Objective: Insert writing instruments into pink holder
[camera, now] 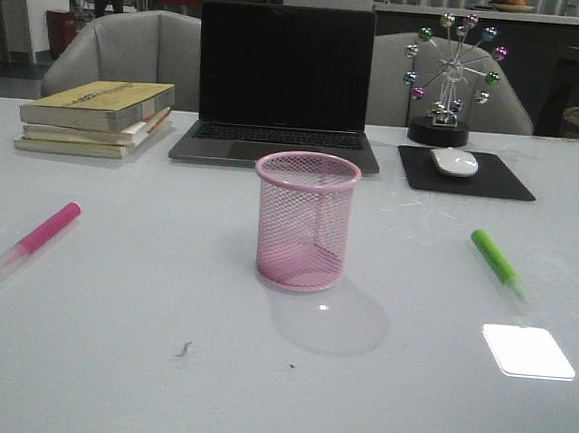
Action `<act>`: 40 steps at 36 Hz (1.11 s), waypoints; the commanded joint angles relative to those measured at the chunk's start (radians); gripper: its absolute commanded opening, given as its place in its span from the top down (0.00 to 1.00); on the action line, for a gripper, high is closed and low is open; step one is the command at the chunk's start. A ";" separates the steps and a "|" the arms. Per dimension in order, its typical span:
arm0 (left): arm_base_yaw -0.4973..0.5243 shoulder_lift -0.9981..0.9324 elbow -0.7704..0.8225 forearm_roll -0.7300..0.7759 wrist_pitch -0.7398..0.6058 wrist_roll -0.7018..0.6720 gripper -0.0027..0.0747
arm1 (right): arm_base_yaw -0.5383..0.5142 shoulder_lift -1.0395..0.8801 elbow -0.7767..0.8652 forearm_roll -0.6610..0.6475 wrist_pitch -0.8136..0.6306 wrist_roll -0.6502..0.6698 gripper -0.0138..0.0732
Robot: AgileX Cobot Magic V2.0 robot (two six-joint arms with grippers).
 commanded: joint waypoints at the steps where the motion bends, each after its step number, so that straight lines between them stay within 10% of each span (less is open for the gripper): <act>1: -0.007 0.112 -0.110 0.001 -0.066 -0.008 0.85 | -0.005 0.132 -0.112 -0.015 -0.068 -0.002 0.79; 7: -0.007 0.322 -0.227 0.001 -0.065 -0.008 0.85 | -0.005 0.316 -0.220 -0.015 -0.046 -0.002 0.75; 16: -0.007 0.547 -0.316 0.001 -0.065 -0.008 0.84 | -0.005 0.482 -0.231 -0.015 -0.044 -0.002 0.43; 29: -0.007 0.710 -0.321 0.001 -0.006 -0.008 0.48 | -0.005 0.638 -0.230 -0.015 0.024 -0.002 0.42; 40: -0.007 0.785 -0.321 -0.012 -0.011 -0.008 0.47 | -0.003 0.798 -0.217 0.008 0.091 -0.002 0.42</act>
